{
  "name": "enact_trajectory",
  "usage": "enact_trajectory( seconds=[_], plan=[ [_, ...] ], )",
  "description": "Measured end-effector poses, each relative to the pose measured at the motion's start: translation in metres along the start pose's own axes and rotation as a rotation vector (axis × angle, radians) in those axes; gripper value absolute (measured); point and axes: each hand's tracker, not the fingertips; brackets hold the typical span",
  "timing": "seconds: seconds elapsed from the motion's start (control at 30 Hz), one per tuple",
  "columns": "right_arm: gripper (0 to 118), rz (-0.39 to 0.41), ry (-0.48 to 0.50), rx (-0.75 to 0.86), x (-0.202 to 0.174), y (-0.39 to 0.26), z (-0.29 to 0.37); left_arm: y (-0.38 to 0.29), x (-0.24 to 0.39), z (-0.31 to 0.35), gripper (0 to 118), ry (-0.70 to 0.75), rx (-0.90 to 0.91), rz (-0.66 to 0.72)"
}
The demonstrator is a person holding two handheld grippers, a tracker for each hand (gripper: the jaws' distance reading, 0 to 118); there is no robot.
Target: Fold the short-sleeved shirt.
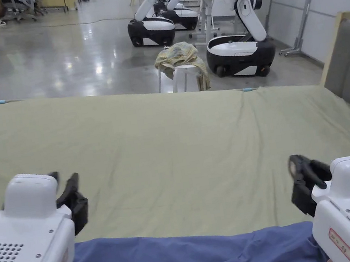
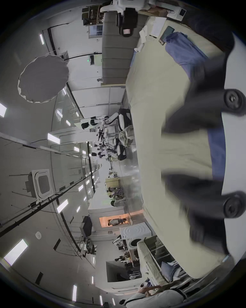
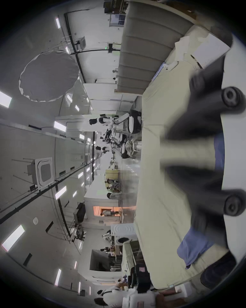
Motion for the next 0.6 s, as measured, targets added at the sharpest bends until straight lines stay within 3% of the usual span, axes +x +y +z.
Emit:
enact_trajectory(
  seconds=[0.03,0.1,0.27,0.3,0.33,0.37,0.4,0.5,0.6],
  plan=[
    [0,-0.005,-0.019,0.005,-0.001,-0.003,0.000,-0.005,0.003,-0.001,5,0.037,-0.034,-0.025],
    [0,-0.075,0.063,-0.025,0.003,-0.004,-0.002,-0.009,-0.013,-0.002,5,-0.034,-0.057,0.034],
    [0,0.010,0.050,-0.026,-0.004,0.003,0.006,-0.022,-0.092,-0.003,6,0.009,-0.199,0.201],
    [0,0.012,0.058,-0.042,-0.004,0.004,0.004,-0.028,-0.114,-0.004,12,-0.005,-0.249,0.245],
    [0,0.017,0.058,-0.055,-0.006,0.002,0.003,-0.036,-0.136,-0.004,33,-0.051,-0.299,0.315],
    [1,0.019,0.062,-0.068,-0.008,0.000,0.003,-0.043,-0.153,-0.004,69,-0.094,-0.337,0.387],
    [1,0.018,0.075,-0.090,-0.011,-0.003,0.002,-0.050,-0.171,-0.005,86,-0.133,-0.401,0.448],
    [1,0.031,0.097,-0.147,-0.026,-0.014,0.001,-0.074,-0.214,-0.007,87,-0.246,-0.521,0.606],
    [1,0.048,0.111,-0.192,-0.041,-0.023,-0.001,-0.116,-0.258,-0.025,87,-0.474,-0.649,0.922]
  ],
)
